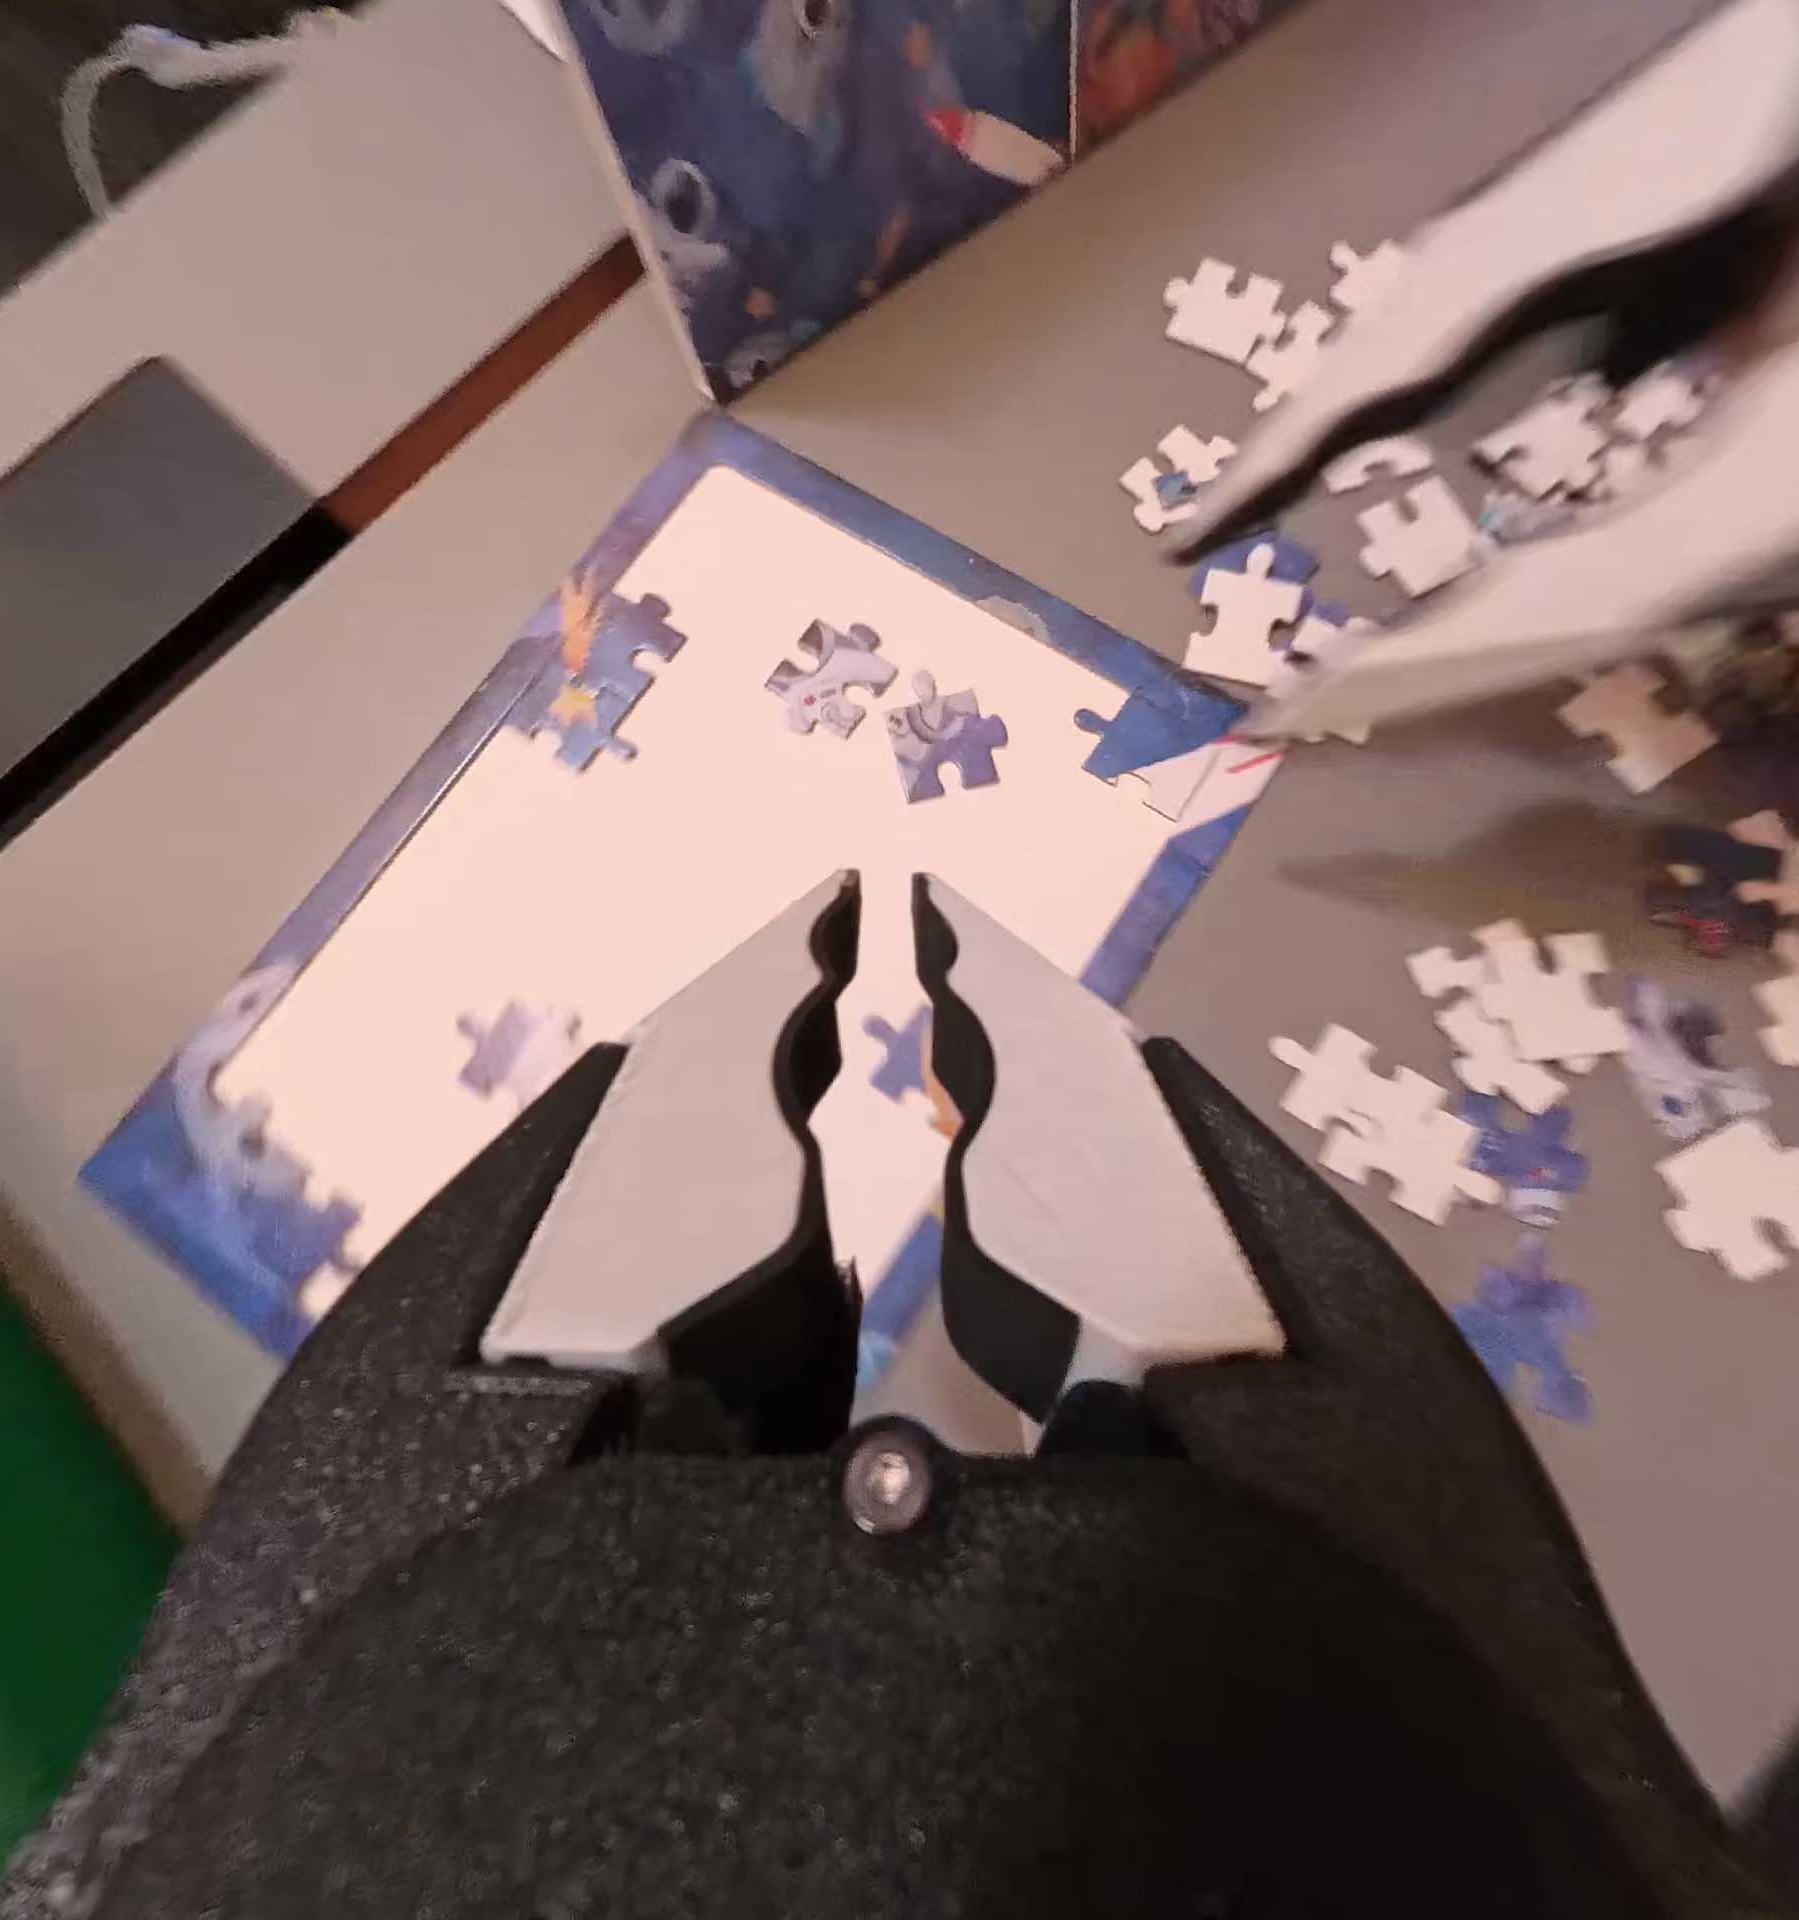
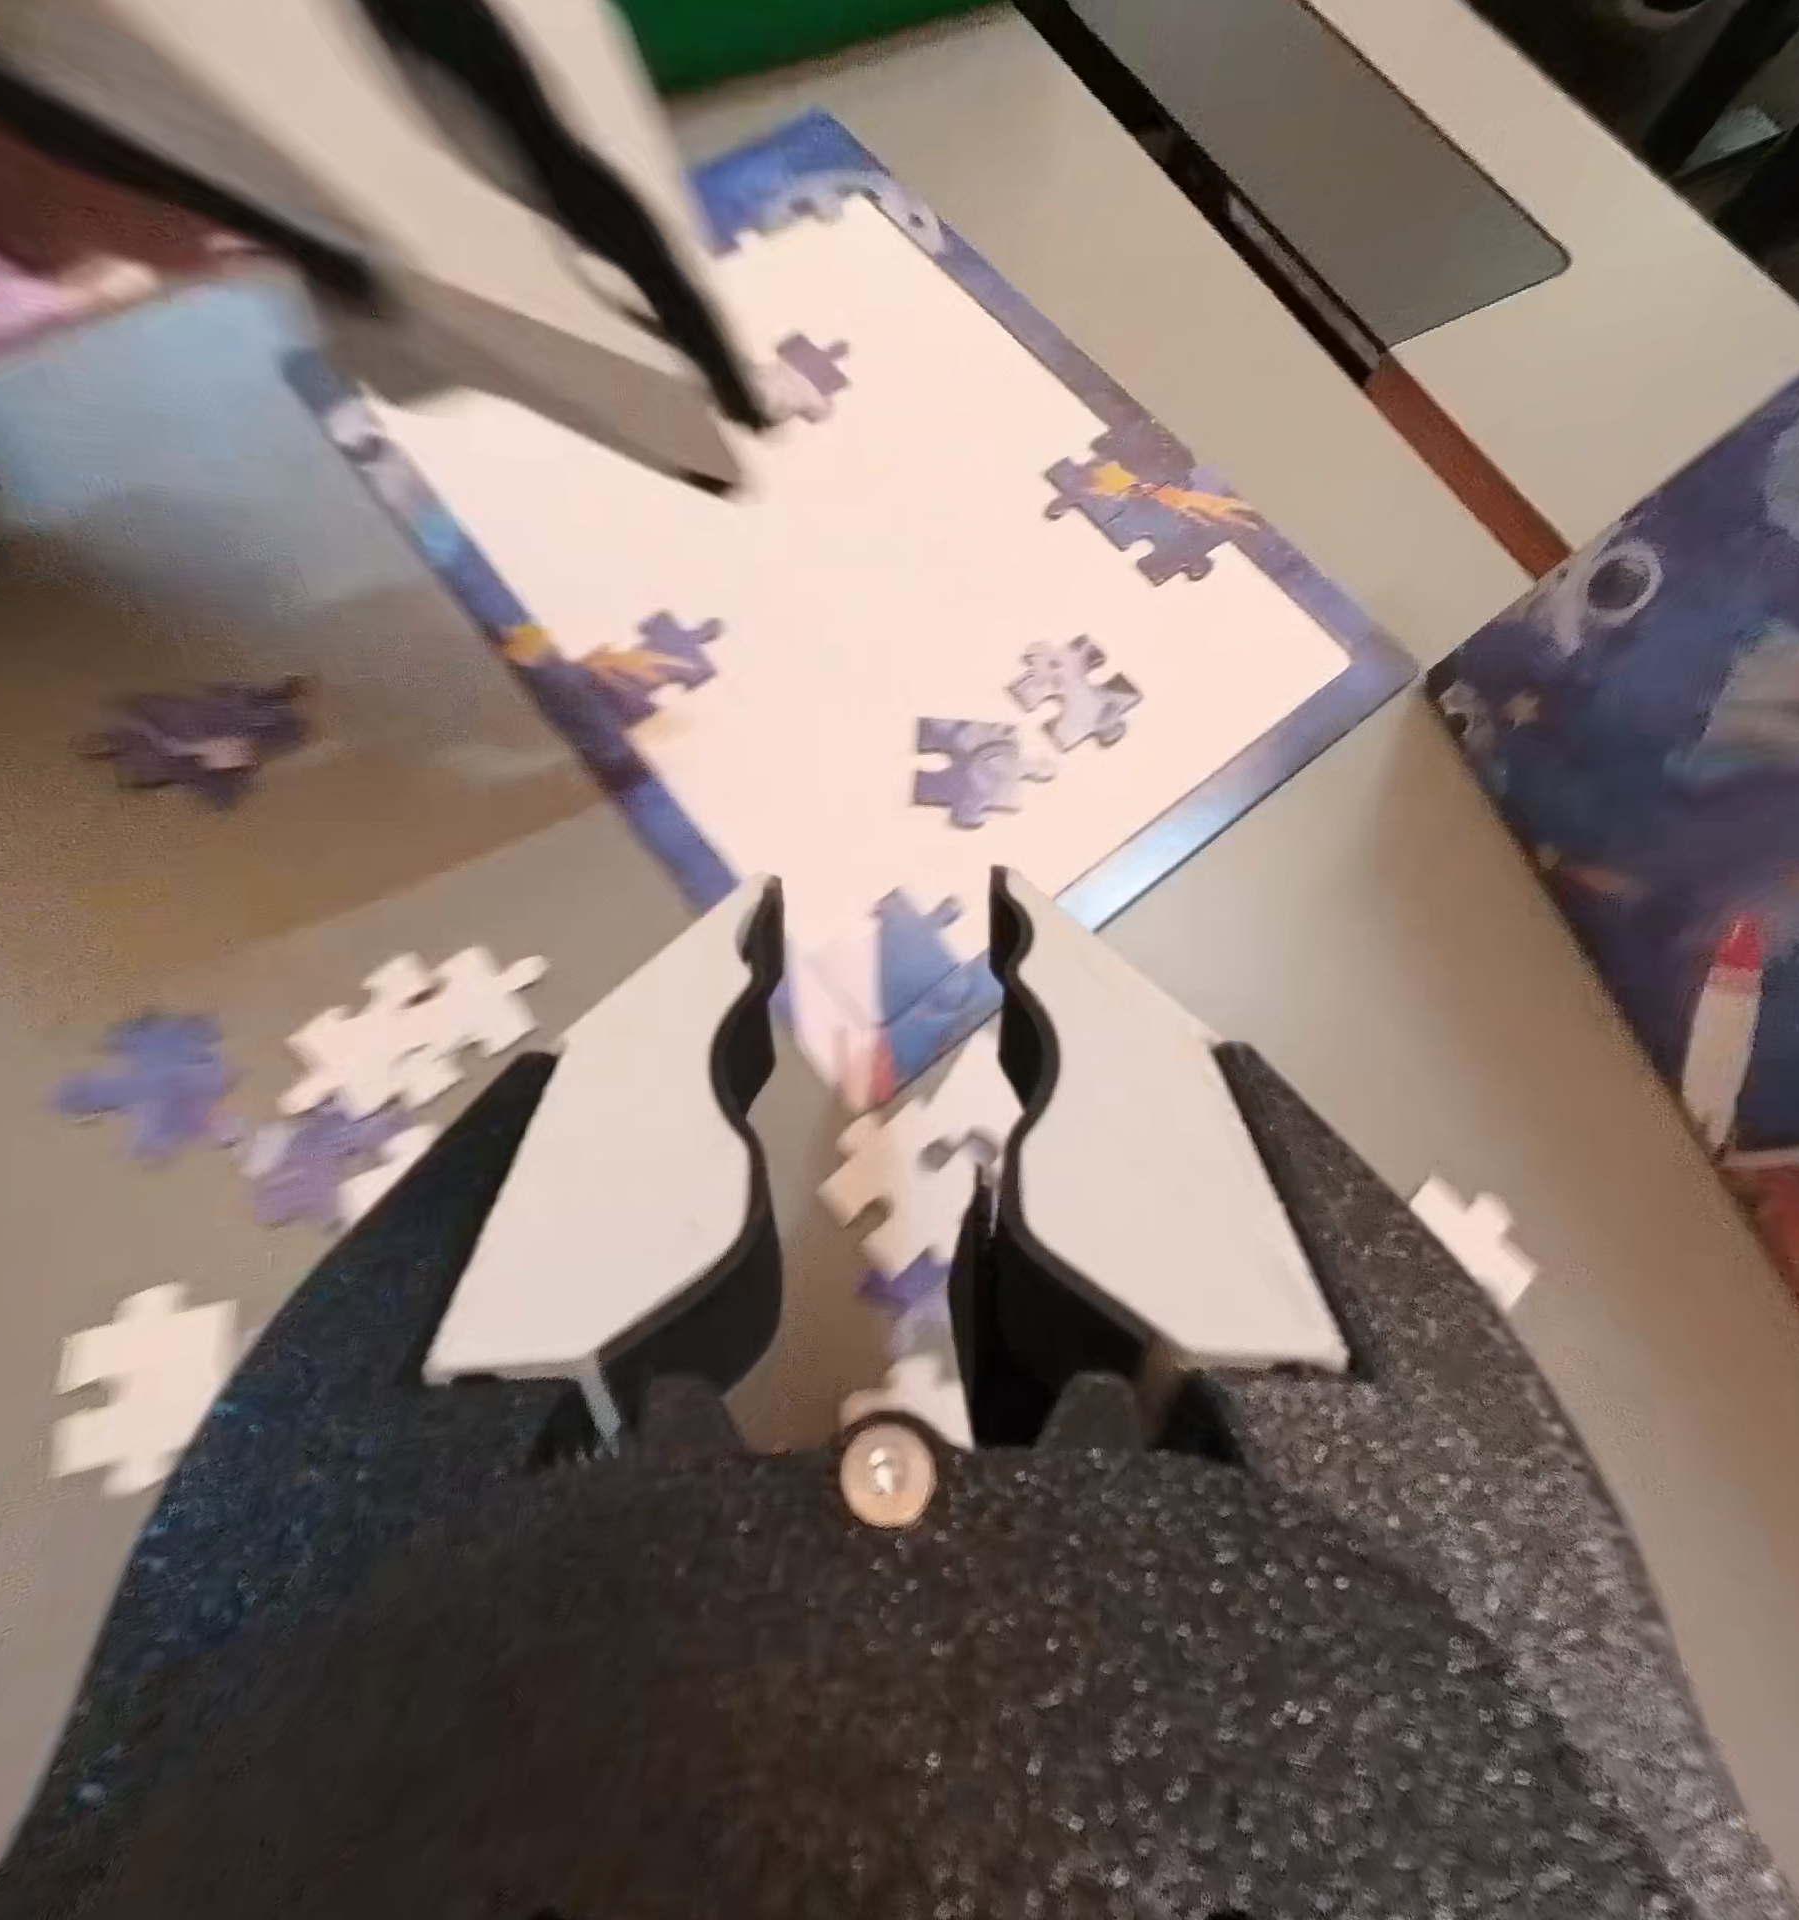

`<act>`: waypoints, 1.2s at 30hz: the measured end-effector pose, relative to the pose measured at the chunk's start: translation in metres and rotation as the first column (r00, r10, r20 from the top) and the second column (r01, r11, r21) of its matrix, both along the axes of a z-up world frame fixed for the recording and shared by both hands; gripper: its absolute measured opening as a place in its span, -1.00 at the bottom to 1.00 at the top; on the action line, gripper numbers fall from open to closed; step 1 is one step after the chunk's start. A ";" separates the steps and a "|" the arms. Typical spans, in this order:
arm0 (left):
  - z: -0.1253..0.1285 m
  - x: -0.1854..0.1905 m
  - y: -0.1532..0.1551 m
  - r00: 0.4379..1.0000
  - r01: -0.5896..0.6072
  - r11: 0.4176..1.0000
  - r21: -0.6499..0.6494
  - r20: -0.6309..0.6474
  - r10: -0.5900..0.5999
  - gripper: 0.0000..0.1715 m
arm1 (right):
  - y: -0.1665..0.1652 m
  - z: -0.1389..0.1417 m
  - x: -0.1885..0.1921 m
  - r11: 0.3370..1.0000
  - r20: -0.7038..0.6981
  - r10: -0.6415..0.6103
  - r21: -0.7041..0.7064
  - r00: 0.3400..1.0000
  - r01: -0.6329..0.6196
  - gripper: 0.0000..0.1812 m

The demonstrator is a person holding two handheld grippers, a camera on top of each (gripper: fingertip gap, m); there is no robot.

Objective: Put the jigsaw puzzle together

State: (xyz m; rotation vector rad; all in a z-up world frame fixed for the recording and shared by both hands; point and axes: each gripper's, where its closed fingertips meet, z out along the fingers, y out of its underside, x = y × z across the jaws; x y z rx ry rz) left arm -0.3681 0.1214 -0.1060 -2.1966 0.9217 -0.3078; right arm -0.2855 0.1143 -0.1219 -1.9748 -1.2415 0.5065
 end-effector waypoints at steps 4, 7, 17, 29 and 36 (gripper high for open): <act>0.039 -0.015 -0.078 0.988 -0.085 0.994 0.066 0.133 0.076 -0.85 | 0.041 -0.030 -0.023 0.998 0.058 0.024 -0.055 0.998 -0.021 -0.59; 0.042 -0.037 -0.131 0.961 -0.169 0.980 0.104 0.238 0.140 -0.78 | 0.047 -0.045 -0.032 0.997 0.018 0.005 -0.076 1.000 -0.003 -0.53; 0.017 -0.065 -0.168 0.851 -0.372 0.918 0.136 0.444 0.279 -0.64 | 0.044 -0.052 -0.033 1.000 0.102 -0.004 0.029 0.995 0.001 -0.68; 0.006 -0.044 -0.140 0.931 -0.294 0.936 0.195 0.280 0.234 -0.59 | 0.035 -0.033 -0.030 0.988 0.330 0.122 -0.128 0.936 -0.083 -0.65; 0.022 -0.042 -0.140 0.889 -0.325 0.909 0.259 0.411 0.201 -0.60 | 0.033 -0.047 -0.018 0.965 0.418 0.200 -0.242 0.886 -0.104 -0.61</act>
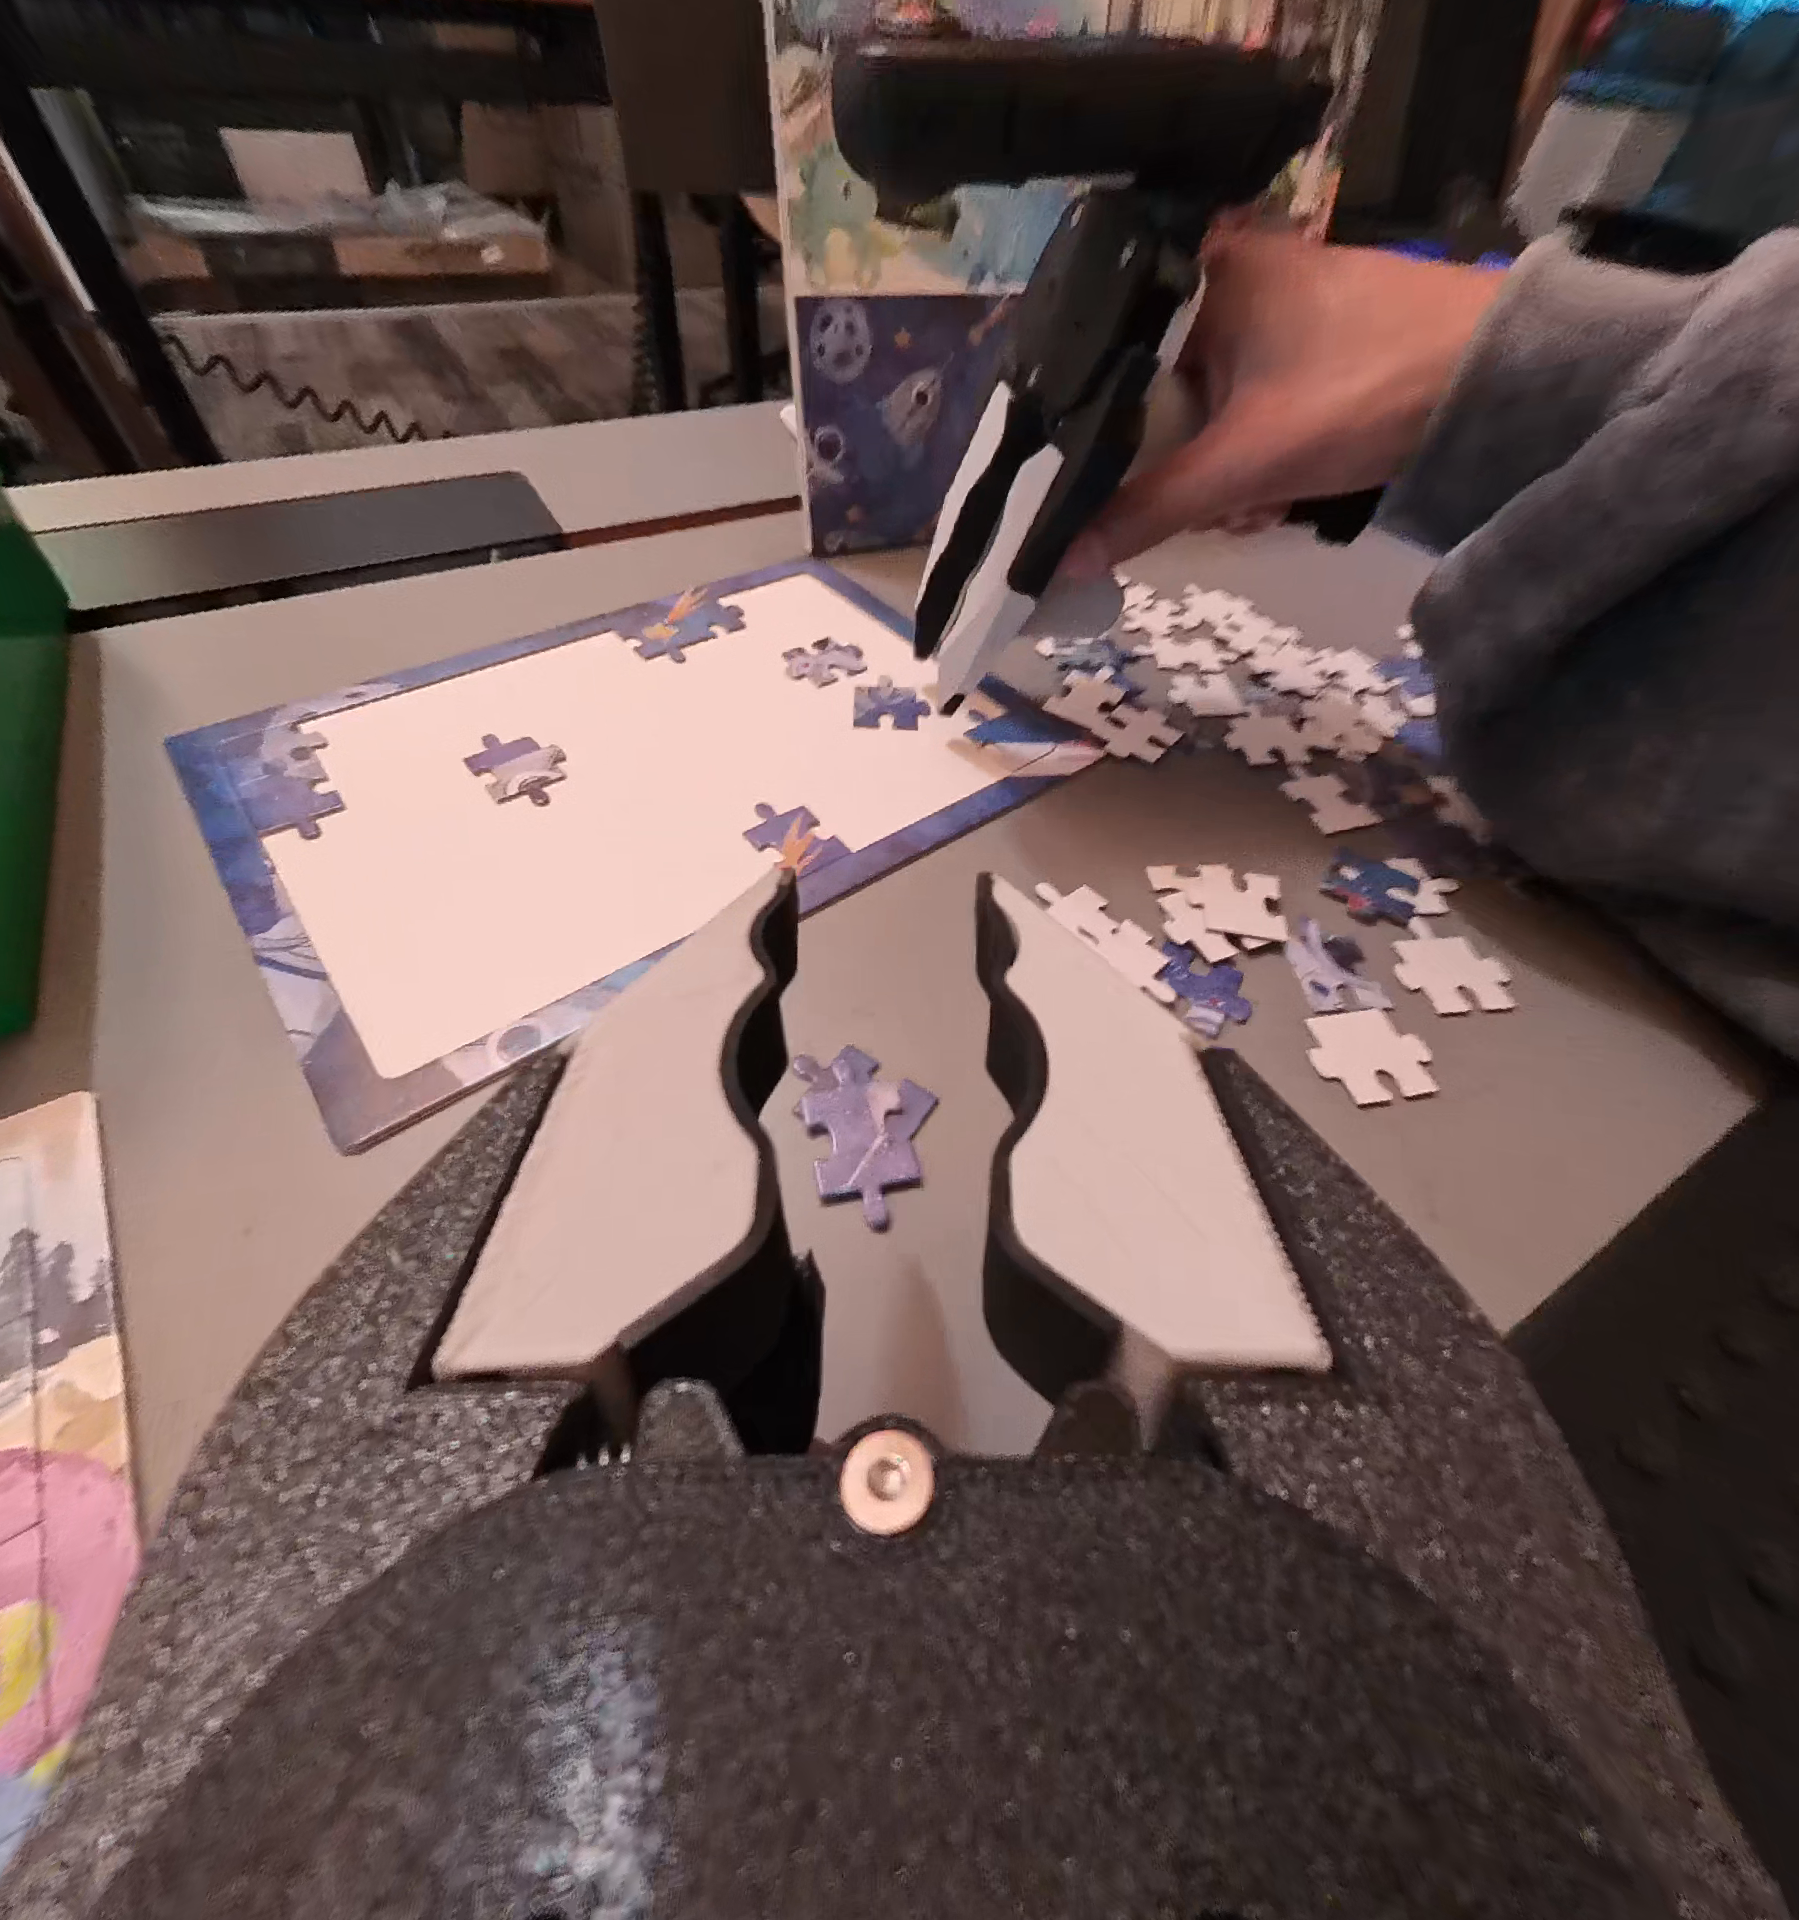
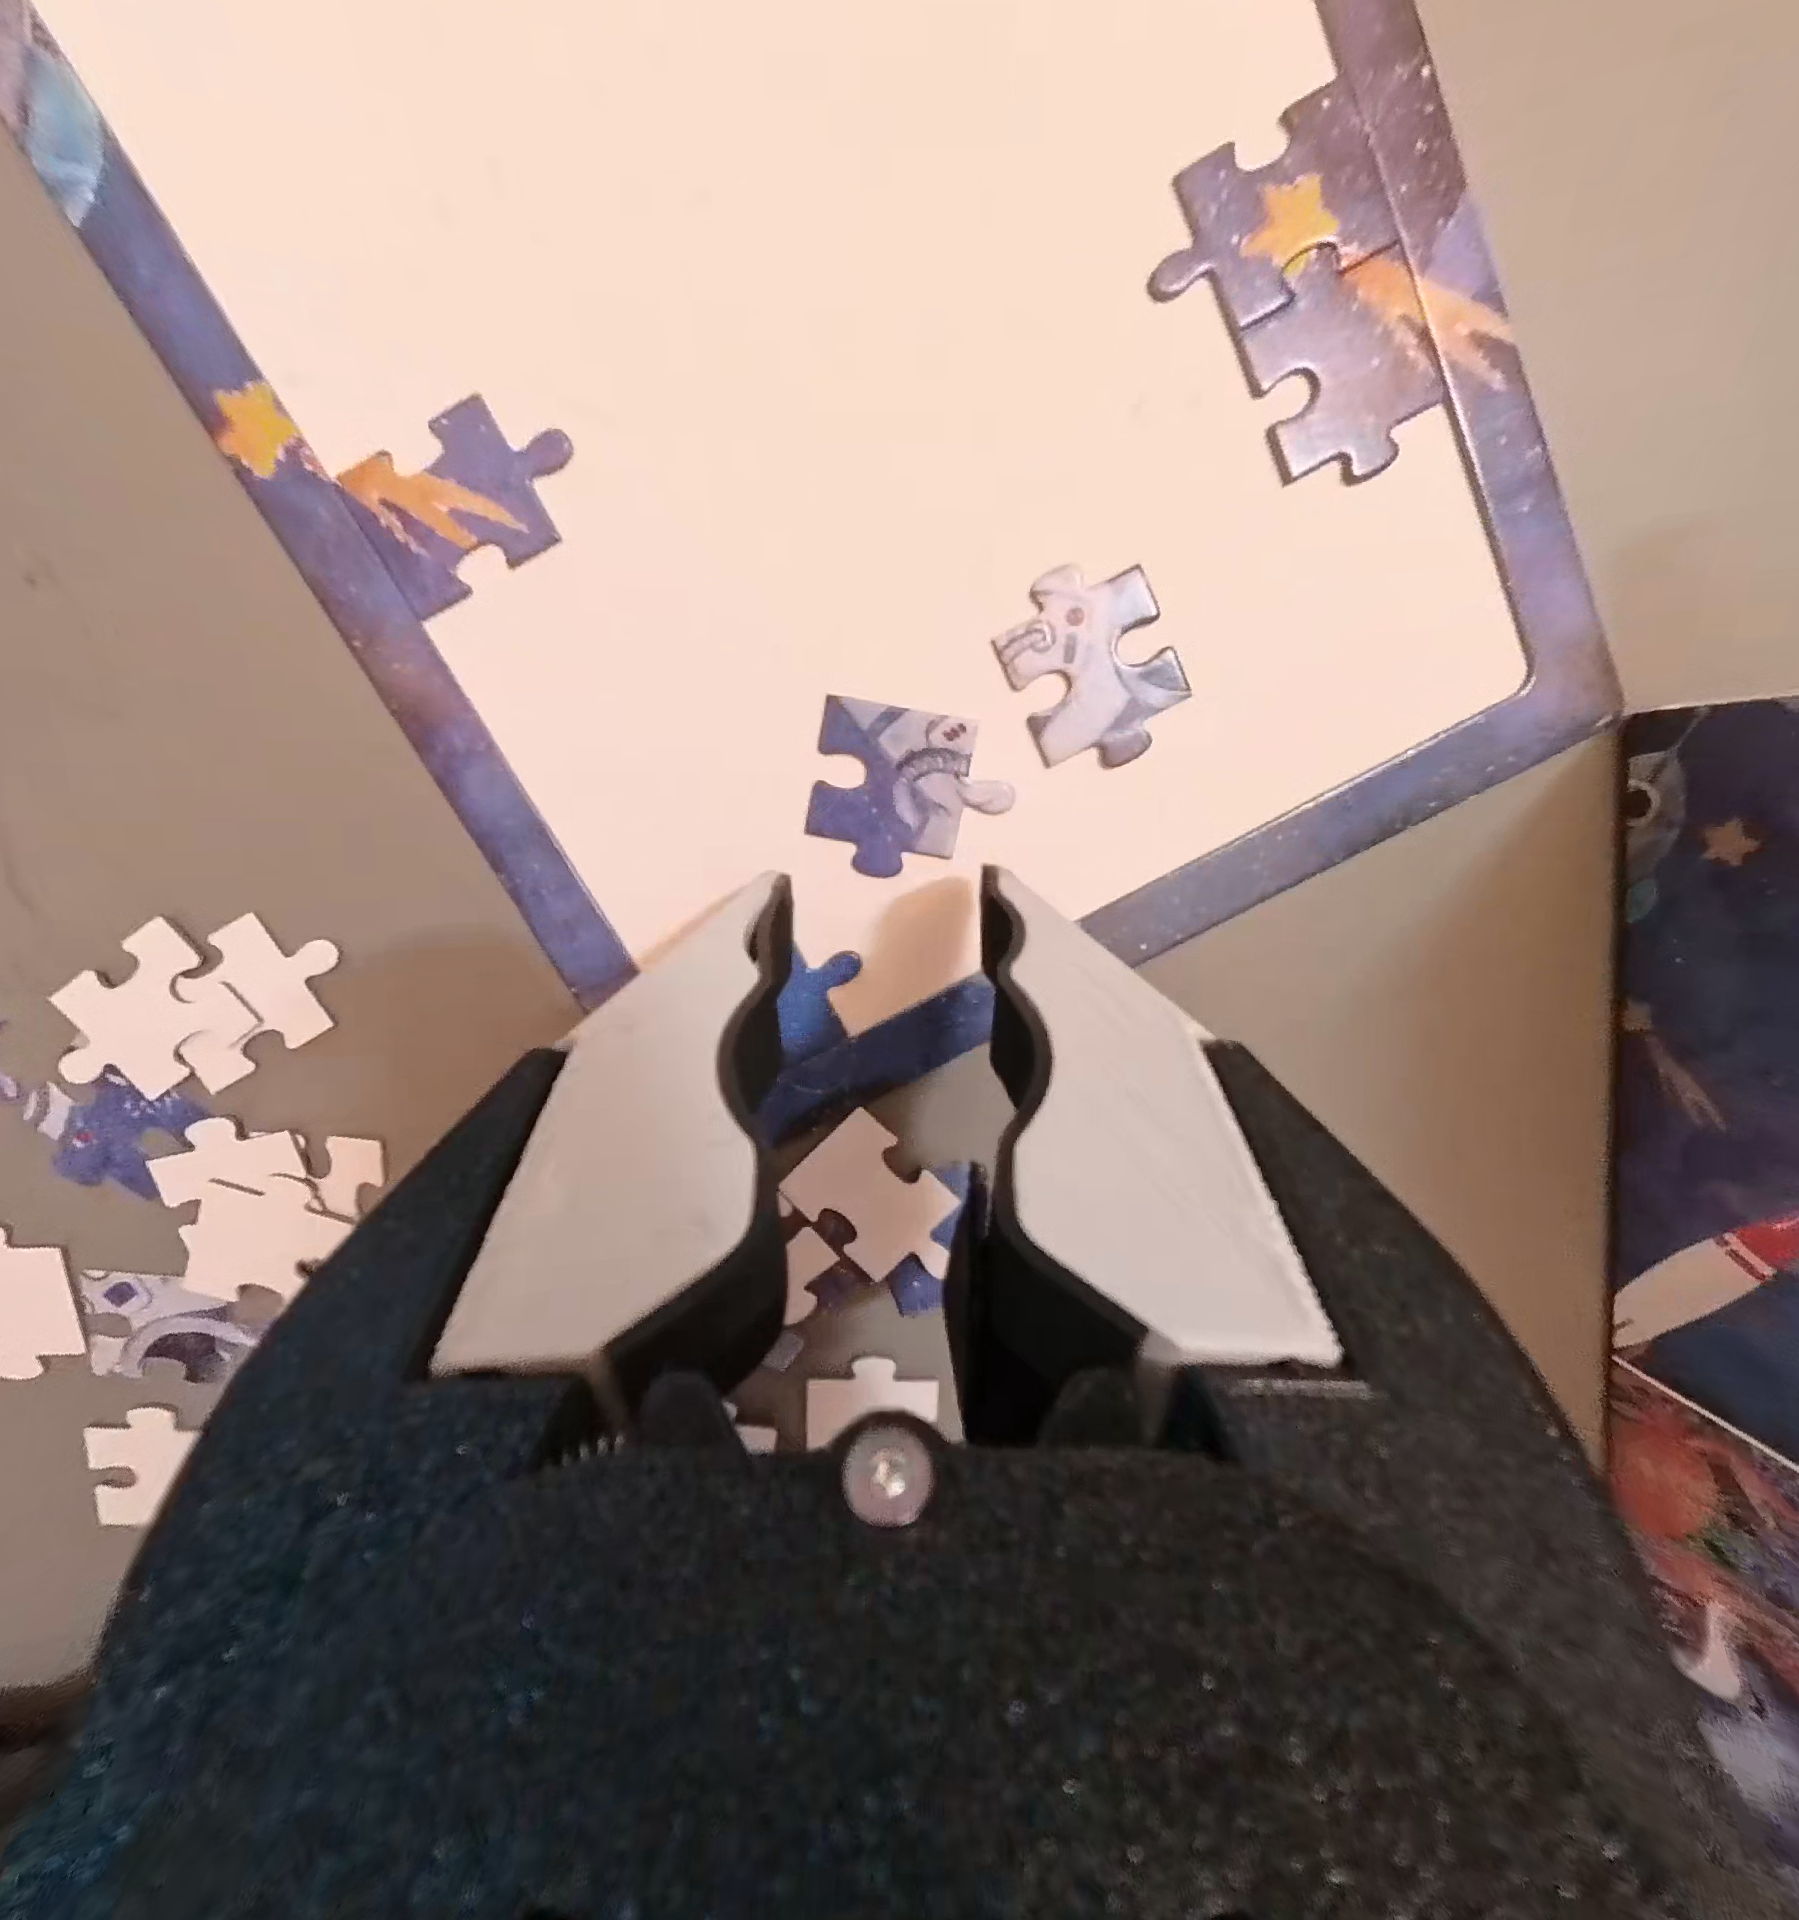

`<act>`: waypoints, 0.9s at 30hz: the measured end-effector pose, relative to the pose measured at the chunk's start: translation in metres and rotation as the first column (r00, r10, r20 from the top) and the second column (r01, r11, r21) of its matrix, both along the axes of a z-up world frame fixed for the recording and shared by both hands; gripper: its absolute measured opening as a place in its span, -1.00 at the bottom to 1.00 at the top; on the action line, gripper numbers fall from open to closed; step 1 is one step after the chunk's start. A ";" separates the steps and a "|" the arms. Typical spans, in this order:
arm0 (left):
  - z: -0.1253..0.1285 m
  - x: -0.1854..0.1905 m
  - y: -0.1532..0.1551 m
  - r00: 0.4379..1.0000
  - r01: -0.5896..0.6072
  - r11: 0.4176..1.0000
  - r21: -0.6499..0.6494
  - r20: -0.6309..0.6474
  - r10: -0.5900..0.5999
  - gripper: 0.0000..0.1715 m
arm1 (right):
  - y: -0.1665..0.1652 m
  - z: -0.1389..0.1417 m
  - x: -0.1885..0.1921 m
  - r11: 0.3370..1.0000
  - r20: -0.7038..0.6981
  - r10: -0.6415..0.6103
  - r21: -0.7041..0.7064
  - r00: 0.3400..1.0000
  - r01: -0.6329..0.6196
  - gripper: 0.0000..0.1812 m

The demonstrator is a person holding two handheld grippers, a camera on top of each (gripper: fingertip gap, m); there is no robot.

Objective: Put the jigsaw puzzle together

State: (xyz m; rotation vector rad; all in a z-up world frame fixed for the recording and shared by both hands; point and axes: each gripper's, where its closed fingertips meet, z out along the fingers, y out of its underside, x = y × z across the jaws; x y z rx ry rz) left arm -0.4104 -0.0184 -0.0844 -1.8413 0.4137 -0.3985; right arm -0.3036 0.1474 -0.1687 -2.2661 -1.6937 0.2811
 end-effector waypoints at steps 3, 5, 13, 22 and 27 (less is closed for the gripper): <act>0.006 -0.003 -0.003 0.995 0.030 0.999 0.010 0.094 -0.031 -0.60 | -0.001 -0.003 -0.002 1.000 0.012 -0.003 -0.021 1.000 0.004 -0.58; 0.009 -0.005 -0.004 0.989 0.046 0.999 0.010 0.141 -0.047 -0.60 | 0.001 -0.008 -0.002 0.999 0.039 -0.011 -0.033 0.999 0.013 -0.55; 0.011 -0.004 -0.007 0.983 0.067 0.998 0.019 0.169 -0.069 -0.60 | 0.002 -0.008 -0.008 0.995 0.061 -0.049 -0.083 0.997 0.054 -0.57; 0.013 -0.006 -0.008 0.982 0.064 0.998 0.023 0.177 -0.067 -0.60 | 0.007 -0.006 -0.013 0.993 0.075 -0.057 -0.096 0.996 0.064 -0.61; 0.011 -0.002 -0.009 0.987 0.071 0.997 0.025 0.144 -0.074 -0.60 | 0.009 -0.009 -0.014 0.995 0.098 -0.050 -0.081 0.994 0.058 -0.62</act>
